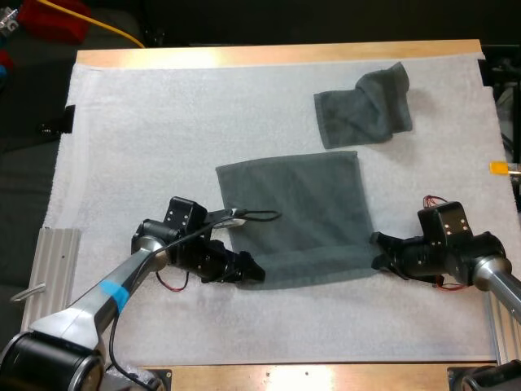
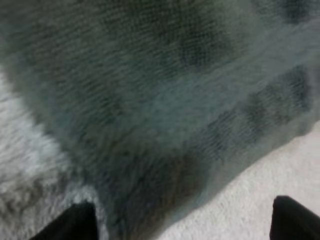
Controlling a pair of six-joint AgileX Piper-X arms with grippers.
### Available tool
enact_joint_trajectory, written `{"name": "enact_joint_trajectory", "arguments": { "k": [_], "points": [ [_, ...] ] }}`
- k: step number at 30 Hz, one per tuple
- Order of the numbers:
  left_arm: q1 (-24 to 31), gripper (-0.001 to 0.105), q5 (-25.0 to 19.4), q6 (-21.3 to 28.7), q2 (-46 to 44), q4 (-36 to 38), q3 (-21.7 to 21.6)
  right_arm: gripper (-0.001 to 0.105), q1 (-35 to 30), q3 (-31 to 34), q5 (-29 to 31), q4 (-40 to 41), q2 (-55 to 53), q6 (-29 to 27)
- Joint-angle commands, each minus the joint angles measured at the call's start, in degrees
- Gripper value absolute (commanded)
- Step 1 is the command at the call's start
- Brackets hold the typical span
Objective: Pick towel from pile, fold and stack
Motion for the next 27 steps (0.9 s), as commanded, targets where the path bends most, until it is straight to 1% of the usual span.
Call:
{"name": "enact_joint_trajectory", "arguments": {
  "k": [1, 9, 12, 17, 20, 22, 27],
  "points": [
    [-0.3, 0.071, 0.8, 0.5, 0.7, -0.8, 0.3, 0.0, 0.1, -0.1, 0.2, 0.6, -0.4, -0.8],
    [-0.3, 0.07, 2.9, 0.5, 0.7, -0.5, 0.3, 0.0, 0.1, -0.1, 0.2, 0.5, -0.4, -0.8],
    [-0.3, 0.067, 3.7, 0.5, 0.7, -0.5, 0.3, 0.0, 0.1, -0.1, 0.2, 0.5, -0.4, -0.8],
    [-0.3, 0.061, 3.7, 0.5, 0.7, -0.3, 0.3, 0.0, 0.1, -0.1, 0.2, 0.5, -0.4, -0.8],
    [-0.3, 0.052, 3.5, 0.5, 0.7, -0.1, 0.3, 0.0, 0.1, -0.1, 0.2, 0.5, -0.4, -0.8],
    [-0.3, 0.044, 2.3, 0.5, 0.7, 0.3, 0.3, 0.0, 0.1, -0.1, 0.2, 0.5, -0.4, -0.8],
    [-0.3, 0.031, 0.0, 0.5, 0.7, 1.1, 0.3, 0.0, 0.1, -0.1, 0.1, 0.5, -0.4, -0.8]
  ]
}}
